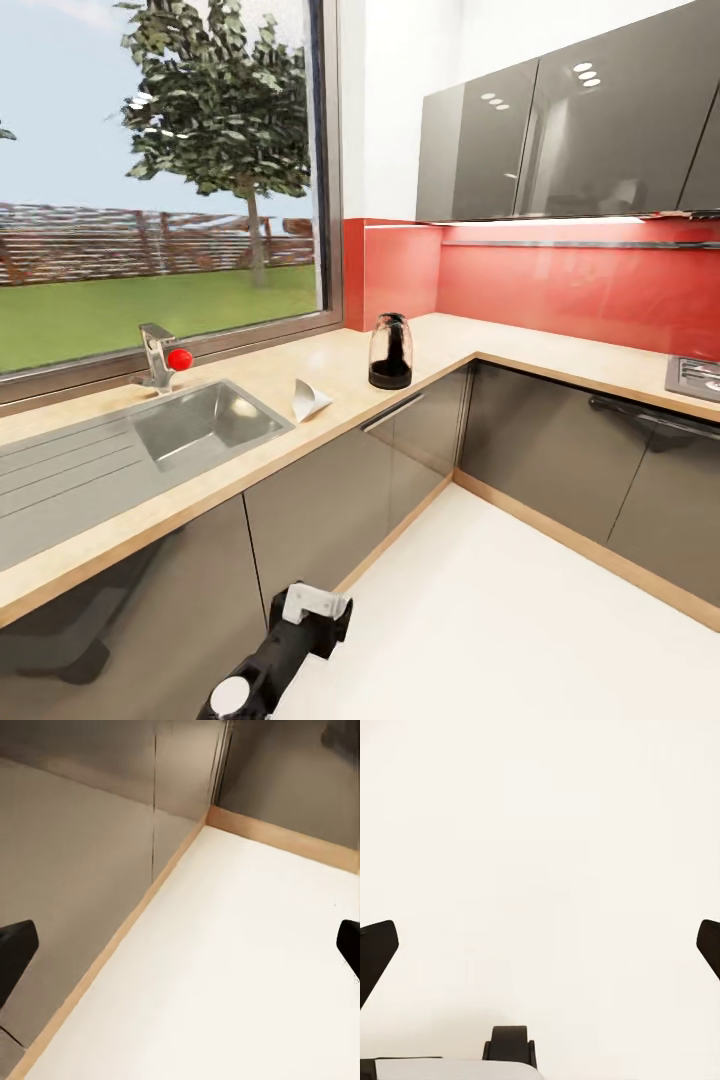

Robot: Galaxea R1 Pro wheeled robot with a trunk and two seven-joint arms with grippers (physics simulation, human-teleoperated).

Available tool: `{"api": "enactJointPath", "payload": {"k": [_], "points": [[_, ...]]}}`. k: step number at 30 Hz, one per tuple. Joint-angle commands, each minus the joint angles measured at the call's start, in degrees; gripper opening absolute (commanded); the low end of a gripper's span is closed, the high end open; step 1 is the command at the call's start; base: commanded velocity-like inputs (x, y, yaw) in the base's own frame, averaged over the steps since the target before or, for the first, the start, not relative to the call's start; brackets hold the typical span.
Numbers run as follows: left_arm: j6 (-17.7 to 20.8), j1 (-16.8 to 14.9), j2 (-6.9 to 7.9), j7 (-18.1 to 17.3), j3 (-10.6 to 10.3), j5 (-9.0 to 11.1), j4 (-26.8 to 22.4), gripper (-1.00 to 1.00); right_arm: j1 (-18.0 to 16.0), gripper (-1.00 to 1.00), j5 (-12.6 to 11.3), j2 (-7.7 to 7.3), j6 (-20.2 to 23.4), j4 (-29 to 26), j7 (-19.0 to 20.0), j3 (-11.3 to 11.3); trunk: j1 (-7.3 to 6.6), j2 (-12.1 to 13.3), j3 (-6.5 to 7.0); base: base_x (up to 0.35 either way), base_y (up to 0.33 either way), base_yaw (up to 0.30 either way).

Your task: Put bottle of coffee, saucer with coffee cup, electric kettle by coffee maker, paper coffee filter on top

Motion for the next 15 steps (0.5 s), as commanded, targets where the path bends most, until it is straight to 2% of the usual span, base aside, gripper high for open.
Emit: {"api": "enactJointPath", "payload": {"k": [1, 6, 7, 9, 10, 11, 12, 13, 15], "points": [[0.72, -0.67, -0.04, -0.42, 0.03, -0.6, -0.8, 1.0, -0.01, 1.0, 0.01, -0.01, -0.19, 0.04, 0.01, 0.03, 0.0, -0.03, -0.05, 0.0, 0.0, 0.0], [2.96, -6.67, -0.04, -0.54, -0.1, -0.55, -2.54, 1.0, -0.03, 1.0, 0.01, -0.03, -0.19, 0.04, 0.0, 0.04, 0.0, -0.03, -0.05, 0.0, 0.0, 0.0], [5.1, -9.63, -0.04, -0.55, -0.12, -0.53, -2.88, 1.0, -0.03, 1.0, 0.01, -0.05, -0.19, 0.04, 0.0, 0.05, 0.0, -0.03, -0.05, 0.0, 0.0, 0.0], [7.5, -12.75, -0.04, -0.56, -0.11, -0.48, -3.09, 1.0, -0.03, 1.0, 0.01, -0.06, -0.19, 0.04, 0.0, 0.06, 0.0, -0.03, -0.05, 0.0, 0.0, 0.0], [7.5, -12.75, -0.04, -0.56, -0.11, -0.48, -3.09, 1.0, -0.03, 1.0, 0.01, -0.06, -0.19, 0.04, 0.0, 0.06, 0.0, -0.03, -0.05, 0.0, 0.0, 0.0], [9.33, -15.99, -0.04, -0.56, -0.11, -0.45, -3.23, 1.0, -0.02, 1.0, 0.01, -0.07, -0.19, 0.04, 0.01, 0.07, 0.0, -0.03, -0.05, 0.0, 0.0, 0.0], [9.99, -17.63, -0.04, -0.56, -0.1, -0.44, -3.26, 1.0, -0.02, 1.0, 0.01, -0.06, -0.19, 0.04, 0.01, 0.07, 0.0, -0.03, -0.05, 0.0, 0.0, 0.0], [11.8, -24.09, -0.04, -0.55, -0.09, -0.49, -3.29, 1.0, 0.01, 1.0, 0.05, -0.02, -0.14, 0.06, 0.01, 0.06, 0.0, -0.03, -0.05, 0.0, 0.0, 0.0], [12.13, -26.29, -0.04, -0.52, 0.0, -0.52, -3.24, 1.0, -0.01, 1.0, 0.07, -0.01, -0.16, 0.12, 0.01, 0.05, 0.0, -0.03, -0.05, 0.0, 0.0, 0.0]]}}
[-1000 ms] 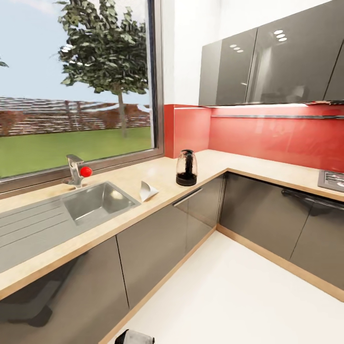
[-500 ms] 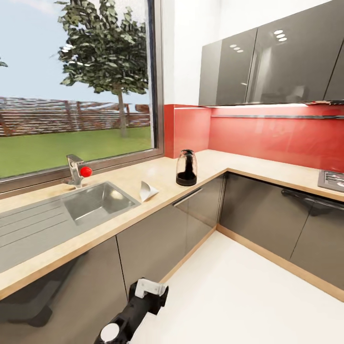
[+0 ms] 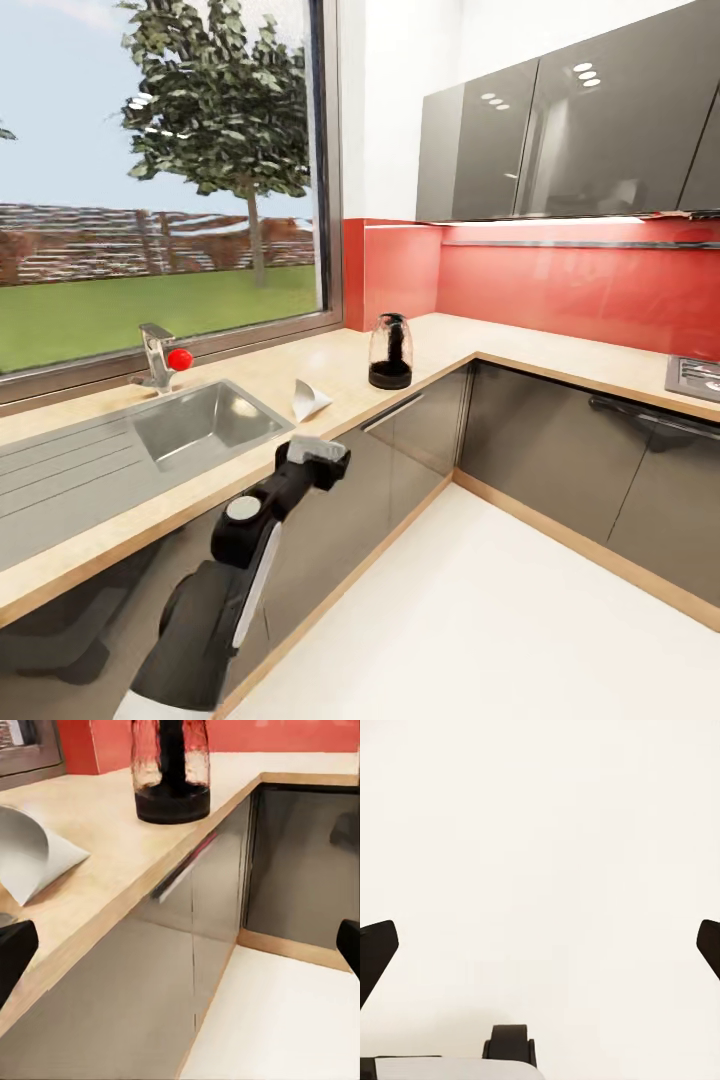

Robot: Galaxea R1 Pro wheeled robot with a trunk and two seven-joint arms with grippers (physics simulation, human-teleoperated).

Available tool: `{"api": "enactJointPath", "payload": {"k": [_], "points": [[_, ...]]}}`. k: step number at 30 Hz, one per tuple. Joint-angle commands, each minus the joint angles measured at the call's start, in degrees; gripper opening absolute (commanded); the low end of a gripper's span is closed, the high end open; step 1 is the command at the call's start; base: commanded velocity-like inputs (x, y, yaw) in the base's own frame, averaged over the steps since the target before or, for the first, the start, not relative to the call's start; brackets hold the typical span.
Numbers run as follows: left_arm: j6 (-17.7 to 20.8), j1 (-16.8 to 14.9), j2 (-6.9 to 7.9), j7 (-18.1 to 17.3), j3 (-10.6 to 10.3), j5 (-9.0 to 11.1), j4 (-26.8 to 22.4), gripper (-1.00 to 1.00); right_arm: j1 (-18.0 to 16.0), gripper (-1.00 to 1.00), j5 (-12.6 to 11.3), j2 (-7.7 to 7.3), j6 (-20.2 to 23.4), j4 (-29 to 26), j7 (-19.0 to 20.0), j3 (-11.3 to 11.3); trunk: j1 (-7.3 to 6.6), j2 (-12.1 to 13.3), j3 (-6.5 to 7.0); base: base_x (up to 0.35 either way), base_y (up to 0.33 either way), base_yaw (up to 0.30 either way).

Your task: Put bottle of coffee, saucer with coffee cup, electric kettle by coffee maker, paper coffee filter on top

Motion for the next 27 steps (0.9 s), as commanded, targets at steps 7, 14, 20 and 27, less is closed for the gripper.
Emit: {"api": "enactJointPath", "payload": {"k": [7, 14, 20, 27], "points": [[0.69, -7.34, -0.03, -0.42, 5.69, -0.72, 0.08, 1.0, -0.06, 1.0, 0.05, -0.07, -0.21, 0.11, -0.06, 0.05, 0.0, -0.04, -0.07, 0.0, 0.0, 0.0], [0.73, -8.48, -0.03, -0.47, 7.52, -0.72, 0.23, 1.0, -0.03, 1.0, 0.05, 0.13, -0.17, 0.13, -0.04, 0.3, 0.0, -0.04, -0.07, 0.077, 0.0, 0.0], [0.79, -8.49, -0.03, -0.57, 7.9, -0.68, 0.23, 1.0, -0.03, 1.0, 0.06, 0.17, -0.17, 0.87, -0.02, 1.06, 0.0, -0.04, -0.07, 0.101, 0.023, 0.0], [0.77, -8.51, -0.03, -0.59, 8.13, -0.61, 0.23, 1.0, -0.02, 1.0, 0.06, 0.18, -0.21, 2.1, -0.07, 1.33, 0.0, -0.04, -0.07, 0.114, 0.034, 0.0]]}}
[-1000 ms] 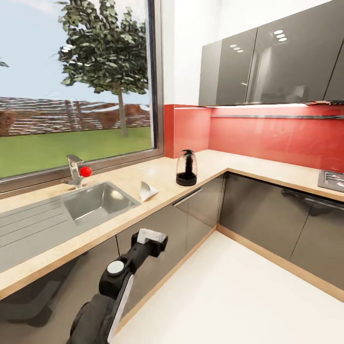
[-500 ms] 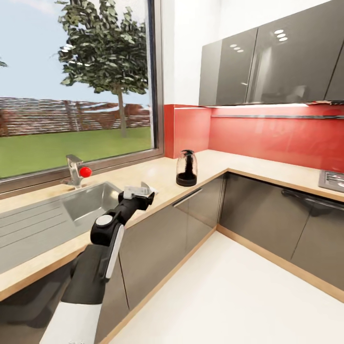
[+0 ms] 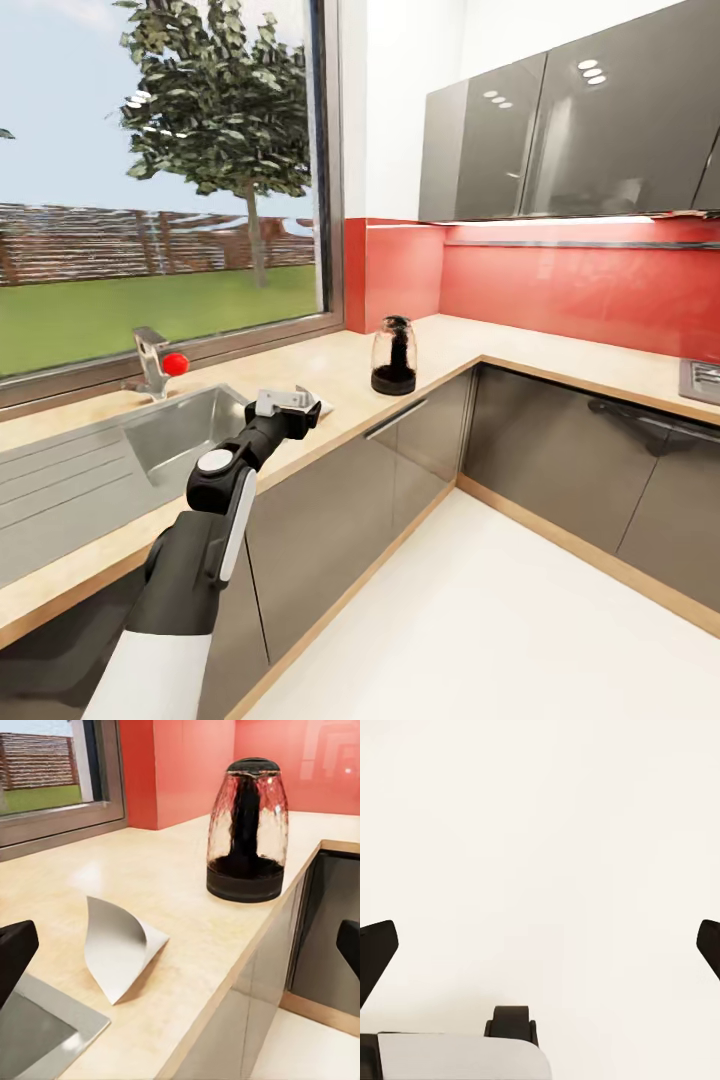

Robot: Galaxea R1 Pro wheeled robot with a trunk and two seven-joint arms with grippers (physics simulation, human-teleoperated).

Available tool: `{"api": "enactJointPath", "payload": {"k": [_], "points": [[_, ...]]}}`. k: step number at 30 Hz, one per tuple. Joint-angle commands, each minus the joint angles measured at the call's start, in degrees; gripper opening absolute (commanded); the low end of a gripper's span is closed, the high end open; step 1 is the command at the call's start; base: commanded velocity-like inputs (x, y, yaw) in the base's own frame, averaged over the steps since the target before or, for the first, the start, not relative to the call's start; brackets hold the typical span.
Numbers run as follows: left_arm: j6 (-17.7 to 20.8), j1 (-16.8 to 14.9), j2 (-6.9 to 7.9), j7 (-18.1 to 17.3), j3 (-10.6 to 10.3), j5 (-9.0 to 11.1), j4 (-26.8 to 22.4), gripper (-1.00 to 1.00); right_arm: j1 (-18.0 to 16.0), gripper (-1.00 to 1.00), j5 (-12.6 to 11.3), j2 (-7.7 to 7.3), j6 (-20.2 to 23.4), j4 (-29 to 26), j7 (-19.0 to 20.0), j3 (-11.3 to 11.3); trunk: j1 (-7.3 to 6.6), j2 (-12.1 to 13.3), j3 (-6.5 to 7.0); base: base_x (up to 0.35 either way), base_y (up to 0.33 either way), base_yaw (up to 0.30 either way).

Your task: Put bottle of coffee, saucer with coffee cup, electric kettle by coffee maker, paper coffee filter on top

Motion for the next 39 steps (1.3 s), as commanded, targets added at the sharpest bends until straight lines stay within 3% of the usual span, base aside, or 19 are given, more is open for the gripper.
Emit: {"api": "enactJointPath", "payload": {"k": [1, 13, 14, 18, 20, 24, 39], "points": [[0.24, -0.03, -0.03, -0.47, 0.06, -0.6, -0.07, 1.0, -0.03, 1.0, 0.02, -0.02, -0.18, 0.09, 0.0, 0.16, 0.01, -0.03, -0.06, 0.078, 0.003, 0.0], [0.21, -0.04, -0.03, -0.48, 0.01, -0.62, 0.62, 1.0, -0.06, 1.0, 0.01, -0.02, -0.19, 0.28, -0.01, 0.2, 0.01, -0.03, -0.06, 0.077, -0.049, 0.0], [-0.03, -0.06, -0.03, -0.37, 0.01, -0.72, 3.96, 1.0, -0.06, 1.0, 0.02, -0.02, -0.19, 0.29, -0.01, 0.2, 0.01, -0.03, -0.06, 0.093, -0.045, 0.0], [-1.04, -0.05, -0.03, -0.32, 0.02, -0.79, 7.22, 1.0, -0.06, 1.0, 0.02, -0.02, -0.19, 0.29, -0.01, 0.2, 0.01, -0.03, -0.06, 0.053, -0.026, 0.0], [-3.96, -0.04, -0.03, -0.31, 0.08, -0.94, 10.81, 1.0, -0.07, 1.0, 0.02, -0.02, -0.19, 0.29, -0.01, 0.2, 0.01, -0.03, -0.06, 0.015, -0.007, 0.0], [-6.59, -0.03, -0.03, -0.3, 0.09, -1.06, 13.5, 1.0, -0.07, 1.0, 0.01, -0.02, -0.19, 0.29, -0.01, 0.18, 0.01, -0.03, -0.06, 0.011, 0.002, 0.0], [-7.54, -0.05, 1.22, -0.3, 0.1, -1.02, 15.37, 1.0, -0.08, 1.0, -0.02, -0.03, -0.19, 0.29, -0.01, 0.2, 0.01, -0.03, -0.06, 0.071, 0.06, 0.0]]}}
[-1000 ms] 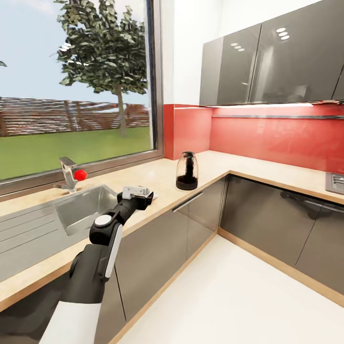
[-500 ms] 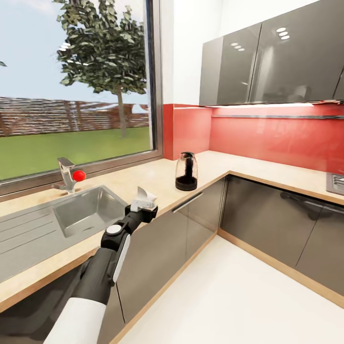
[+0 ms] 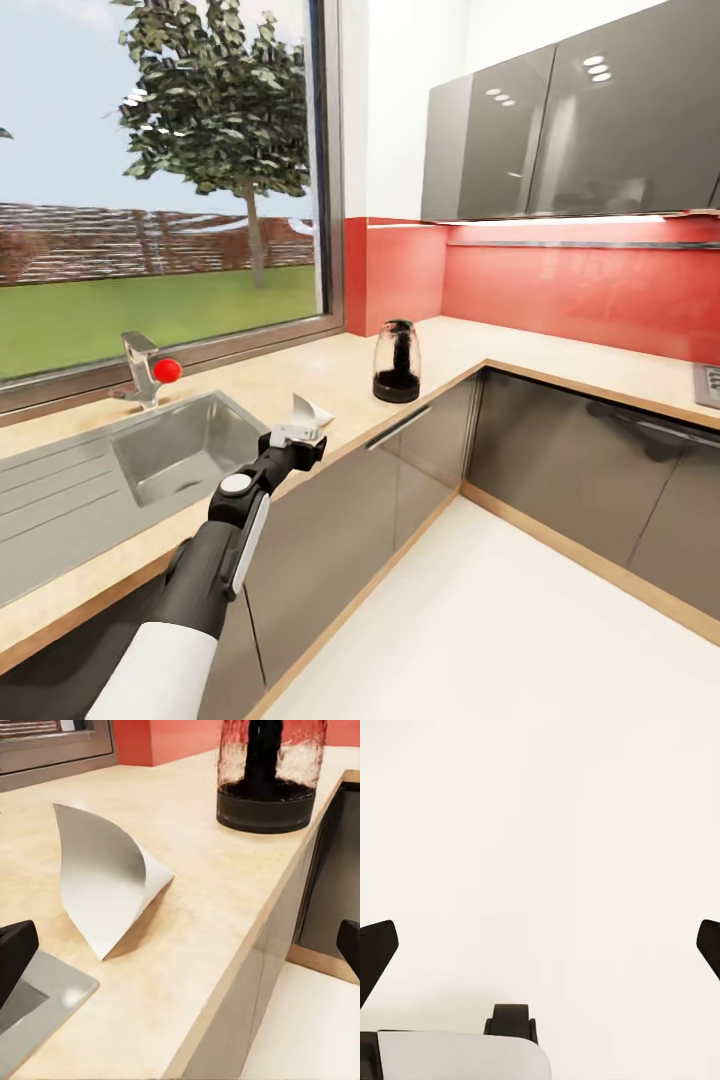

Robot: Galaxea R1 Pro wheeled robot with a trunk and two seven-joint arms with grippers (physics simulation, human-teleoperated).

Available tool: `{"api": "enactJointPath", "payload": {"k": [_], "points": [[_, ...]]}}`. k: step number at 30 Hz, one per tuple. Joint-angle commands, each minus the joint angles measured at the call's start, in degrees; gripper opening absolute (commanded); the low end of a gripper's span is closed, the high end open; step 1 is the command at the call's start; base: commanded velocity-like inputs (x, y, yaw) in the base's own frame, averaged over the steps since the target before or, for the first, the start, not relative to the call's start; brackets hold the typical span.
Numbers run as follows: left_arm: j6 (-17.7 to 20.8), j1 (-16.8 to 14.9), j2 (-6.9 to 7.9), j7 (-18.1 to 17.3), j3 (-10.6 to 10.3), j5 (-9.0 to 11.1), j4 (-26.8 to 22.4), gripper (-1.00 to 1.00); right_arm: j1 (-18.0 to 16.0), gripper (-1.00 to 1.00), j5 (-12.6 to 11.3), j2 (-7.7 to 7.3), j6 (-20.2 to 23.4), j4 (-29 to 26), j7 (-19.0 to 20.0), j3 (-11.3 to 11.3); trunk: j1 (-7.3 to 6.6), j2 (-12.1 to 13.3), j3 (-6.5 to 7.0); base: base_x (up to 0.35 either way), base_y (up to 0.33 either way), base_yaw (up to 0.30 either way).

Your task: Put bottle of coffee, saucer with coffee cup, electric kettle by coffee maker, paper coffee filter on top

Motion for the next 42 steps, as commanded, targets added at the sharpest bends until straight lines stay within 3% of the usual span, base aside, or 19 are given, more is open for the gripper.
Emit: {"api": "enactJointPath", "payload": {"k": [1, 42], "points": [[0.22, -0.03, -0.01, -0.4, 0.07, -0.6, 0.1, 1.0, -0.04, 1.0, 0.01, -0.02, -0.18, 0.04, 0.0, 0.15, 0.01, -0.03, -0.06, 0.104, 0.092, 0.0], [0.13, -0.03, -0.02, -0.31, 0.04, -0.51, 1.96, 1.0, -0.02, 1.0, 0.05, -0.01, -0.18, 0.04, 0.0, 0.15, 0.01, -0.03, -0.06, 0.084, -0.02, 0.0]]}}
